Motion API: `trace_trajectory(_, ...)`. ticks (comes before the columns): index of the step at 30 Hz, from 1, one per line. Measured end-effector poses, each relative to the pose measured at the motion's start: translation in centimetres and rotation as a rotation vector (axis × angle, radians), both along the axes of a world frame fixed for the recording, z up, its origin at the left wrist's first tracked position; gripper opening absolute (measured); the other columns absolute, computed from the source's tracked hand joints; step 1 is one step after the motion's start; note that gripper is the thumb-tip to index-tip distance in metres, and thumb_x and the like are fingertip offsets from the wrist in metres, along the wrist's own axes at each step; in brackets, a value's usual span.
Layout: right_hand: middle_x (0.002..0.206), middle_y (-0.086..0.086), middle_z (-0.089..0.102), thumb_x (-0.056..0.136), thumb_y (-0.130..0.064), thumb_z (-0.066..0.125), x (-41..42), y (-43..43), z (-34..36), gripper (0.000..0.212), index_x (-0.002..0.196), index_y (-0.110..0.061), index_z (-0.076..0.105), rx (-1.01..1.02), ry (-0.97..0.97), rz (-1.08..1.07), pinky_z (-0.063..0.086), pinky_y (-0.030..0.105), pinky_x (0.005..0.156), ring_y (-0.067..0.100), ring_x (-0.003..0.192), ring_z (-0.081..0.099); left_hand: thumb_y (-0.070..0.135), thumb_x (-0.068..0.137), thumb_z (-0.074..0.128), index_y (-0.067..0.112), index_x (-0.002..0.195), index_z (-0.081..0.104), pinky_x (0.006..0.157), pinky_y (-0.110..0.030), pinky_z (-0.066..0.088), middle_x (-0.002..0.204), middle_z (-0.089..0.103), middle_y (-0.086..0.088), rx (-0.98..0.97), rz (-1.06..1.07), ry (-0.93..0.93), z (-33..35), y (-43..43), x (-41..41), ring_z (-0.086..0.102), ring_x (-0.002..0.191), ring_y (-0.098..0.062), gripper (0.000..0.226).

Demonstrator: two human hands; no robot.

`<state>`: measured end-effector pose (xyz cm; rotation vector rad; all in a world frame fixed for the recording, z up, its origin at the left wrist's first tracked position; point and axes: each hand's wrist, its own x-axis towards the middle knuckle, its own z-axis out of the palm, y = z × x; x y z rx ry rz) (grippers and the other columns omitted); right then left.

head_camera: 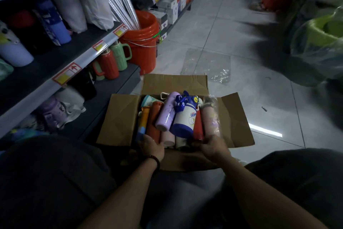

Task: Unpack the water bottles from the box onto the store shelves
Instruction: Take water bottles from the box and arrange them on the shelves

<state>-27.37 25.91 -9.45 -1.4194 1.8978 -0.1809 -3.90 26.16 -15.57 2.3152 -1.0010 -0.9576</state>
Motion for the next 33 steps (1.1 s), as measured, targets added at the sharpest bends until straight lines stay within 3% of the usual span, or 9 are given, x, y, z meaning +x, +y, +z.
trace_trajectory(4, 0.124, 0.003, 0.068, 0.097, -0.024, 0.064, 0.3, 0.9, -2.6, 0.031, 0.128, -0.024, 0.069, 0.189, 0.003, 0.263, 0.052, 0.033, 0.102, 0.020, 0.116, 0.064, 0.017, 0.077, 0.056, 0.002, 0.138, 0.046, 0.110, -0.049, 0.042, 0.139, 0.052, -0.027, 0.088, -0.125, 0.031, -1.2, 2.1, -0.8, 0.052, 0.127, -0.046, 0.064)
trace_trajectory(9, 0.139, 0.005, 0.062, 0.101, -0.015, 0.062, 0.9, 1.7, -4.5, 0.042, 0.143, -0.016, 0.059, 0.218, -0.023, 0.375, 0.047, 0.026, 0.099, 0.019, 0.122, 0.060, 0.004, 0.089, 0.056, 0.005, 0.131, 0.058, 0.109, -0.038, 0.044, 0.137, 0.060, -0.020, 0.157, -0.305, 0.111, -0.6, 2.7, -1.2, 0.058, 0.128, -0.035, 0.041)
trace_trajectory(12, 0.141, 0.008, 0.061, 0.100, -0.008, 0.061, 1.2, 1.7, -5.5, 0.046, 0.145, -0.015, 0.056, 0.238, -0.111, 0.358, 0.051, 0.022, 0.095, 0.018, 0.122, 0.059, 0.016, 0.087, 0.060, 0.008, 0.137, 0.060, 0.113, -0.037, 0.043, 0.143, 0.056, -0.021, 0.211, -0.396, 0.080, -0.9, 2.6, -1.4, 0.056, 0.131, -0.035, 0.051)
trace_trajectory(15, 0.132, 0.007, 0.063, 0.099, -0.007, 0.061, 1.2, 1.6, -5.9, 0.041, 0.139, -0.016, 0.059, 0.250, -0.169, 0.312, 0.052, 0.028, 0.098, 0.019, 0.120, 0.060, 0.036, 0.071, 0.056, 0.019, 0.144, 0.056, 0.119, -0.040, 0.039, 0.153, 0.041, -0.022, 0.257, -0.456, 0.044, -2.5, 2.6, -1.7, 0.050, 0.136, -0.040, 0.076)
trace_trajectory(20, 0.116, 0.001, 0.070, 0.097, -0.024, 0.067, 0.7, 0.9, -5.8, 0.026, 0.124, -0.022, 0.067, 0.132, -0.216, 0.180, 0.057, 0.034, 0.095, 0.018, 0.107, 0.067, 0.018, 0.093, 0.063, 0.013, 0.131, 0.065, 0.117, -0.039, 0.037, 0.143, 0.051, -0.022, 0.238, -0.484, 0.003, -1.0, 2.6, -2.4, 0.049, 0.133, -0.040, 0.038)
trace_trajectory(24, 0.109, -0.006, 0.071, 0.100, -0.029, 0.066, 0.3, -0.4, -4.4, 0.016, 0.115, -0.026, 0.071, 0.049, -0.219, 0.109, 0.053, 0.025, 0.083, 0.010, 0.103, 0.069, 0.025, 0.091, 0.062, 0.017, 0.120, 0.068, 0.112, -0.040, 0.044, 0.134, 0.058, -0.019, 0.212, -0.471, -0.050, -1.1, 2.1, -2.0, 0.058, 0.122, -0.036, 0.031)
trace_trajectory(27, 0.101, -0.002, 0.074, 0.099, -0.027, 0.067, 0.1, -2.0, -2.6, 0.005, 0.103, -0.027, 0.070, 0.012, -0.253, 0.019, 0.062, 0.033, 0.080, 0.012, 0.092, 0.073, 0.023, 0.092, 0.063, 0.017, 0.114, 0.072, 0.108, -0.035, 0.046, 0.128, 0.065, -0.015, 0.171, -0.514, -0.029, 0.2, 1.2, -2.1, 0.062, 0.120, -0.032, 0.025)
trace_trajectory(30, 0.104, 0.000, 0.070, 0.098, -0.027, 0.068, -0.5, -4.1, 0.2, 0.010, 0.107, -0.024, 0.064, -0.089, -0.287, -0.145, 0.063, 0.036, 0.081, 0.016, 0.093, 0.071, 0.024, 0.097, 0.062, 0.014, 0.111, 0.076, 0.099, -0.031, 0.049, 0.122, 0.072, -0.011, 0.152, -0.623, 0.002, 2.9, -0.1, -2.7, 0.066, 0.115, -0.030, 0.022)
trace_trajectory(33, 0.090, 0.000, 0.071, 0.099, -0.027, 0.064, -2.0, -6.9, 3.1, 0.010, 0.101, -0.018, 0.070, -0.276, -0.189, -0.236, 0.061, 0.032, 0.071, 0.016, 0.082, 0.071, 0.034, 0.102, 0.055, 0.015, 0.106, 0.072, 0.078, -0.030, 0.050, 0.107, 0.072, -0.010, 0.226, -0.693, 0.152, 6.3, -2.0, -3.3, 0.069, 0.094, -0.029, 0.025)
